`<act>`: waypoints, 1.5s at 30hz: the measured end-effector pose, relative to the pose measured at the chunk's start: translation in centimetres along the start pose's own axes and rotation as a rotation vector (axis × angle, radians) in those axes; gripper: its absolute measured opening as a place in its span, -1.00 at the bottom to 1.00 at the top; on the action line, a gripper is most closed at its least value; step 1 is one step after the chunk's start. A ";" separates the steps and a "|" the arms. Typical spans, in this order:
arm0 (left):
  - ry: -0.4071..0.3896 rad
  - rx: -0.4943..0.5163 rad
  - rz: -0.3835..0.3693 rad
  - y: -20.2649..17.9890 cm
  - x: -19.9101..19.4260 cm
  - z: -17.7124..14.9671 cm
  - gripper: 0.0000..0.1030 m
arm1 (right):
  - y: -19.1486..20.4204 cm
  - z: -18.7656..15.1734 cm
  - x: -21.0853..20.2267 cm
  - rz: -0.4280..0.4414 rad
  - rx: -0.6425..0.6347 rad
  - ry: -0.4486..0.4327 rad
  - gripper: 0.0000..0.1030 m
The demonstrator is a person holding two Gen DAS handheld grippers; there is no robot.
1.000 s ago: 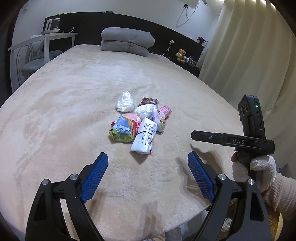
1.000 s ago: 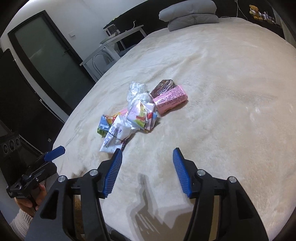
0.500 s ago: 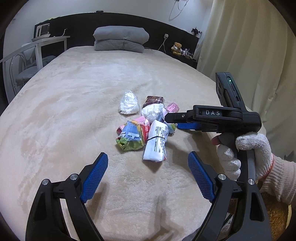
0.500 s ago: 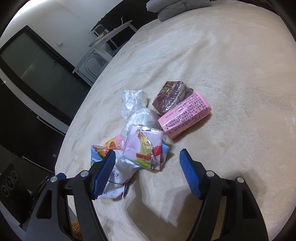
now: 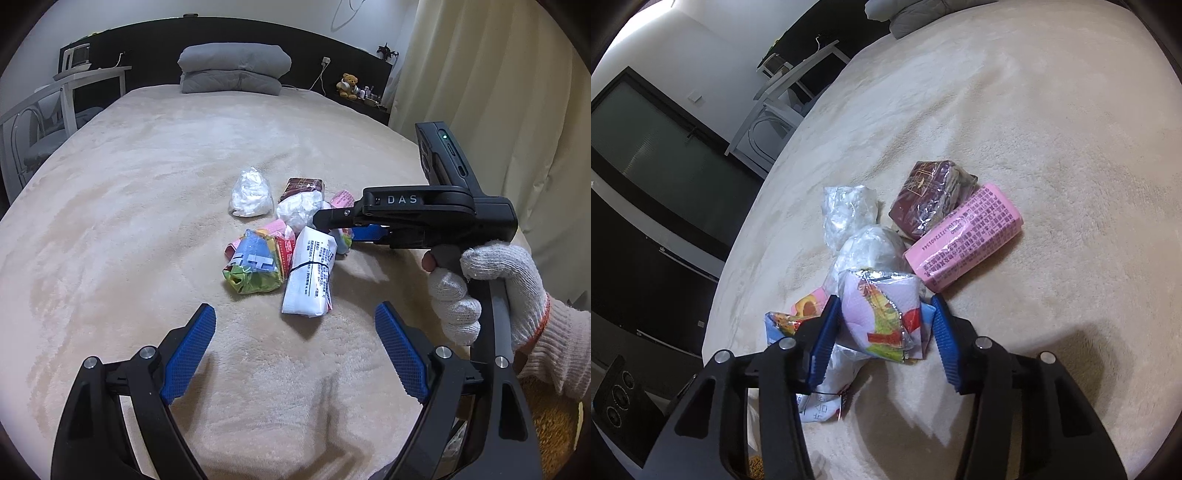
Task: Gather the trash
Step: 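Grasp the snack wrapper with right tool while left tool grasps the white packet, then carry the wrapper and white packet down toward the clear bin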
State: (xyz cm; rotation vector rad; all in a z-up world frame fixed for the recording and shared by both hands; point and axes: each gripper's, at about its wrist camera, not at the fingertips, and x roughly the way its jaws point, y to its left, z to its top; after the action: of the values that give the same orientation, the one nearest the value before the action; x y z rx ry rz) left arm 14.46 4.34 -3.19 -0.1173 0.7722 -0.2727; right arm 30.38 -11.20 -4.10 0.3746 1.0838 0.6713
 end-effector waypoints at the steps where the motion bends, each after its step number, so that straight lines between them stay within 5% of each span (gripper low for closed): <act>1: 0.001 0.001 0.000 0.0 0.0 0.0 0.67 | 0.1 -0.1 -0.3 -0.005 -0.010 -0.006 -0.04; 12: -0.007 0.017 -0.071 0.0 1.0 0.7 0.67 | 0.4 -1.0 -4.4 0.023 -0.057 -0.054 -0.04; 27: 0.066 0.067 -0.051 -2.2 5.6 2.0 0.56 | -0.6 -2.7 -9.2 -0.007 -0.123 -0.093 -0.04; 34: 0.119 0.067 -0.015 -2.2 7.8 2.1 0.19 | -1.3 -3.5 -10.6 -0.021 -0.140 -0.096 -0.04; 38: 0.136 0.060 0.019 -2.0 8.4 2.1 -0.26 | -1.7 -3.8 -11.1 -0.030 -0.151 -0.099 -0.04; 45: 0.114 0.061 0.038 -1.9 7.8 2.1 -0.34 | -2.4 -3.8 -11.4 -0.046 -0.148 -0.101 -0.04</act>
State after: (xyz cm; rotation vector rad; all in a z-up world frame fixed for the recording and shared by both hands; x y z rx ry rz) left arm 20.87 0.34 -6.60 -0.0299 0.8779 -0.2684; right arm 24.30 -20.74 0.67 0.2530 0.9378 0.6801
